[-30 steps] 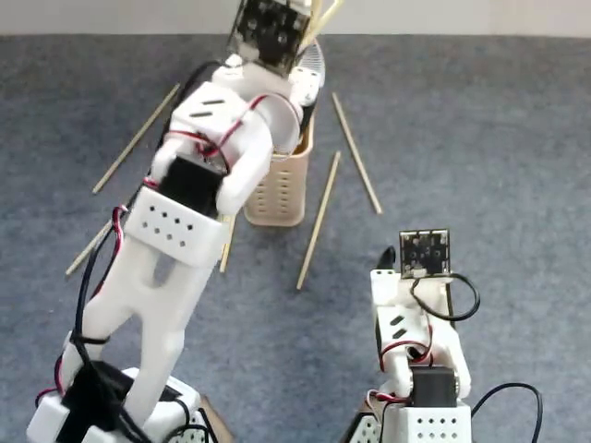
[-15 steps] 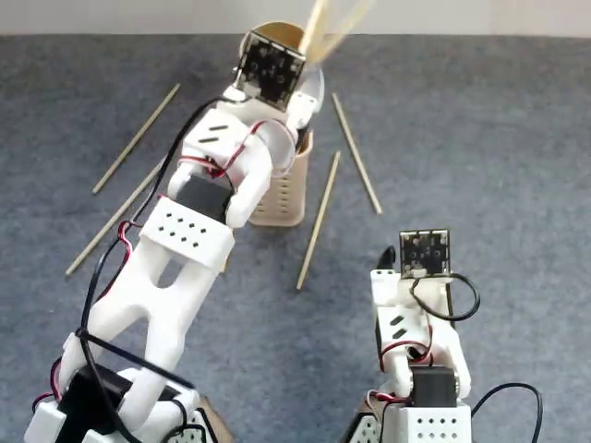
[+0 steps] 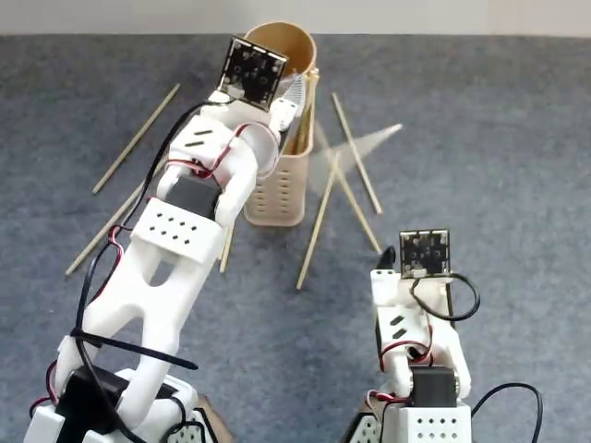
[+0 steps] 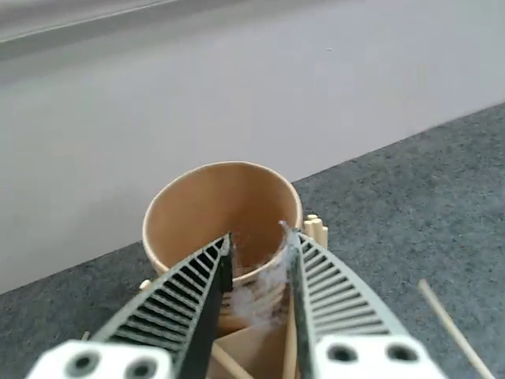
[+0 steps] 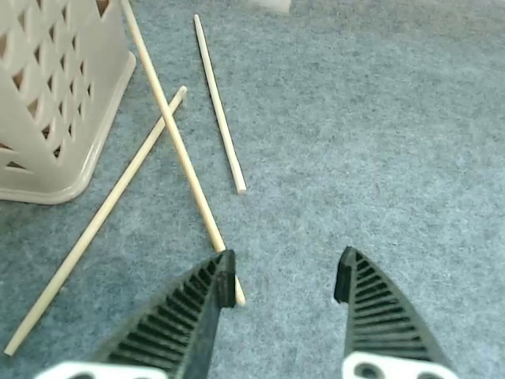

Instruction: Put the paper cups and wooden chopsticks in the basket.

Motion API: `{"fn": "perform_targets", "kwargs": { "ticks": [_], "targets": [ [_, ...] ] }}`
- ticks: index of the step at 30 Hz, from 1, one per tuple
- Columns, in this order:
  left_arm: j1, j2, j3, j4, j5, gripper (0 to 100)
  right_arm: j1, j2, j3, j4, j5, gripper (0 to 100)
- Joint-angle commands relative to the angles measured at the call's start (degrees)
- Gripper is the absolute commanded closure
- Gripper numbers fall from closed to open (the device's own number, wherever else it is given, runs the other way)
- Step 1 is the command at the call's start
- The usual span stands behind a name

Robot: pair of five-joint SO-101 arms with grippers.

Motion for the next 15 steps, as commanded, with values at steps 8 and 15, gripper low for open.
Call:
{"fn": "perform_targets", "kwargs": {
  "ticks": [8,15],
  "targets": [
    [-15.69,-13.76,-0.13,2.64,0.09,92,-0.66,-0.92,7.78,0.04,0.7,78.5],
    [-33.63,-4.97,-1.54,19.34,-0.09,90,-0.66,-0.84,7.6,1.01,4.31,78.5]
  ]
}}
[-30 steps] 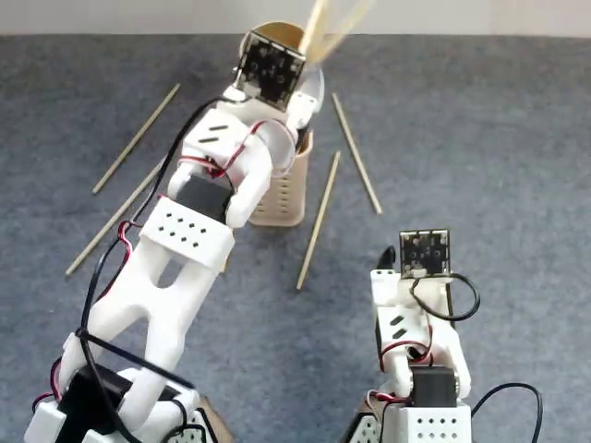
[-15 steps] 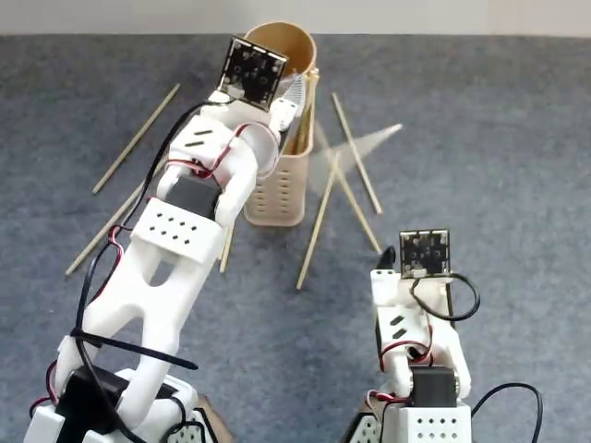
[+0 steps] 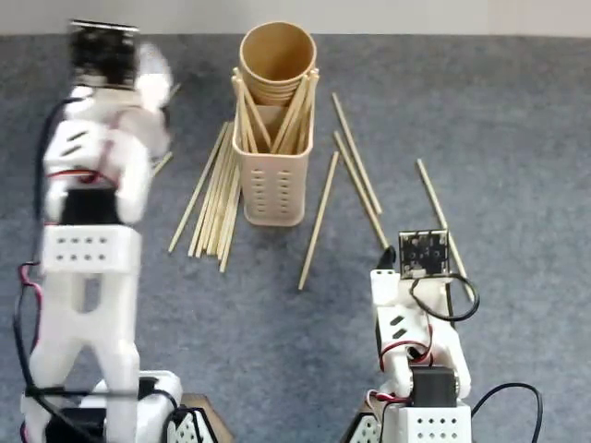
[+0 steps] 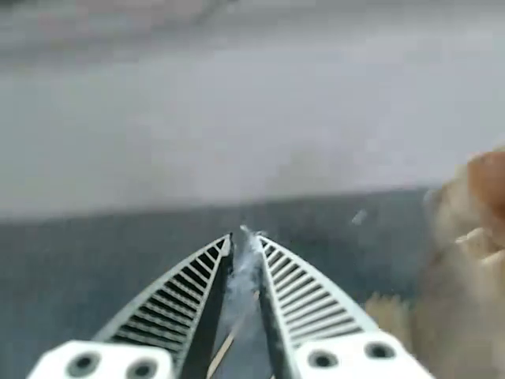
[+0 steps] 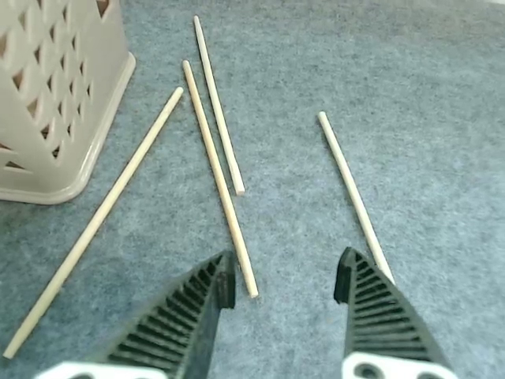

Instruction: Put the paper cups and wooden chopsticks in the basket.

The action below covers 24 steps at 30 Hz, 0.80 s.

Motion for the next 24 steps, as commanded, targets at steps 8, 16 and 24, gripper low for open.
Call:
{"fn": "perform_targets", "kwargs": {
  "ticks": [8,16,24],
  "targets": [
    [-14.11,23.87,-12.53,26.46,-0.44,83,-0.66,-0.84,7.25,4.0,1.58,78.5],
    [-9.98,39.25,-29.14,41.23,-14.86,83,-0.66,-0.84,7.25,4.35,1.76,78.5],
    [-9.36,67.91,-71.08,69.54,-18.46,77,-0.4,-0.84,7.16,4.35,1.85,78.5]
  ]
}}
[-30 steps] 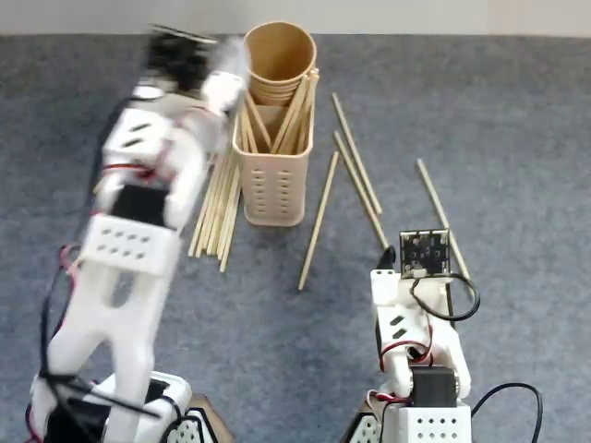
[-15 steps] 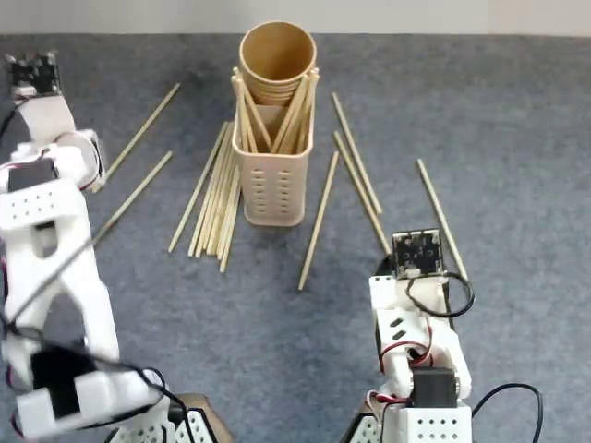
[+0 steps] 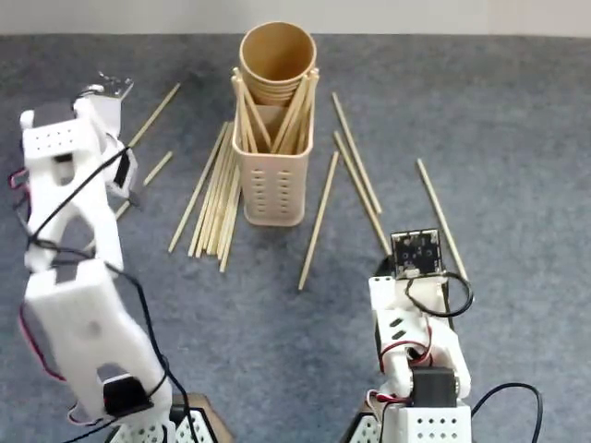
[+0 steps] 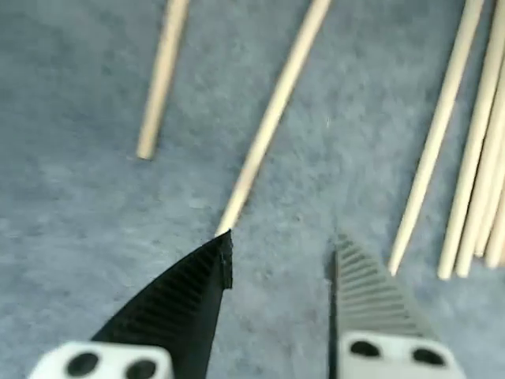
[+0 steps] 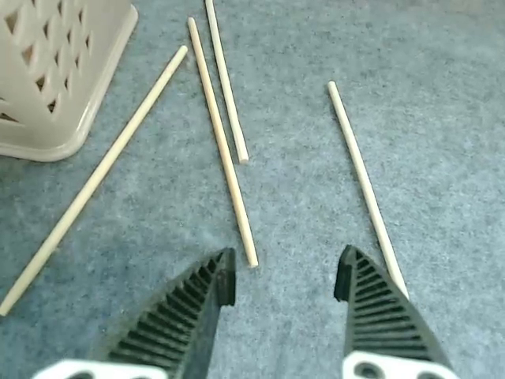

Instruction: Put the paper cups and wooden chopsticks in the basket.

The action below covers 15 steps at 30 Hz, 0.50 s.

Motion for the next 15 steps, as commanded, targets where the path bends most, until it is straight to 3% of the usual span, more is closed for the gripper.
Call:
{"fn": "perform_targets", "kwargs": {
  "ticks": [1,4,10,15],
  "targets": [
    [1.1,9.71,-22.99,10.11,-0.18,77,-0.31,-0.84,6.81,0.31,1.05,78.5],
    [2.24,13.67,-30.02,10.02,4.75,79,1.19,-0.75,3.65,2.15,4.22,78.5],
    [11.65,15.43,-30.55,9.93,16.88,78,1.45,-0.31,-3.03,3.12,8.26,78.6],
    [15.52,15.25,-30.64,9.93,19.96,78,3.56,14.11,-14.29,2.42,14.24,78.6]
  ]
}}
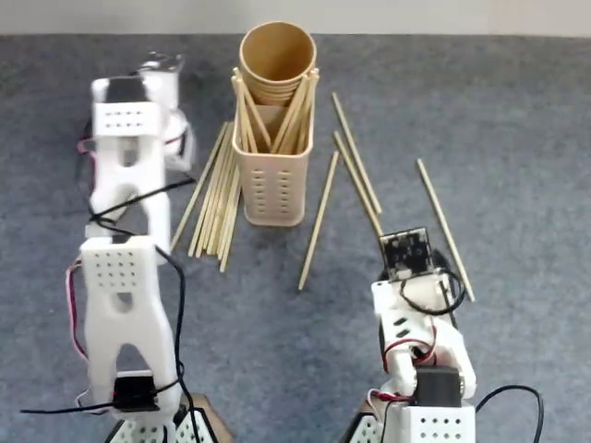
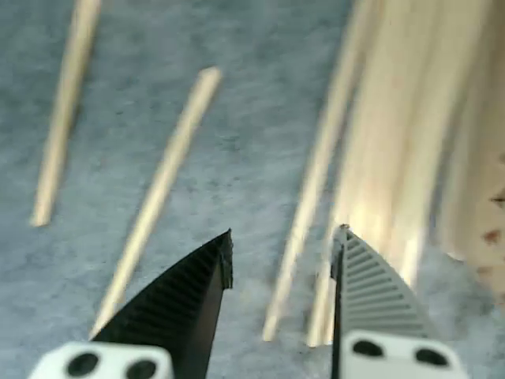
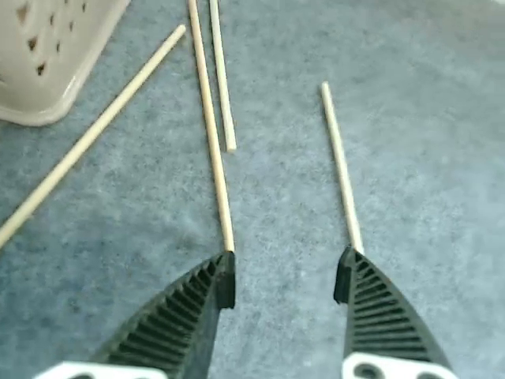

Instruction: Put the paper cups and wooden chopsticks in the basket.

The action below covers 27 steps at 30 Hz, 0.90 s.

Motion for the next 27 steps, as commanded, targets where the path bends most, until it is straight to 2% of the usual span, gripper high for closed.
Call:
{"fn": "perform_targets", "kwargs": {
  "ticks": [1,5,9,12,14,19,27],
  "targets": [
    [0.75,-0.75,-2.07,0.79,1.41,78,2.42,14.9,-11.03,-1.1,3.08,78.6],
    [-2.15,-0.4,-2.95,0.7,1.76,78,2.68,42.95,-29.58,-3.12,2.73,78.6],
    [-2.86,-0.4,-2.95,0.79,1.85,78,2.59,70.64,-52.62,-0.92,3.08,78.6],
    [-2.86,-0.4,-2.95,0.79,1.85,78,2.07,86.9,-67.03,1.27,3.6,78.2],
    [-2.86,-0.4,-2.86,0.88,1.85,78,1.01,94.55,-74.95,2.59,7.47,78.2],
    [-2.95,-0.4,-2.86,0.88,1.76,78,-3.74,107.47,-81.63,4.62,14.24,78.2],
    [-3.65,-0.4,-2.95,0.88,1.67,78,-6.2,119.52,-83.3,-2.77,14.51,78.2]
  ]
}}
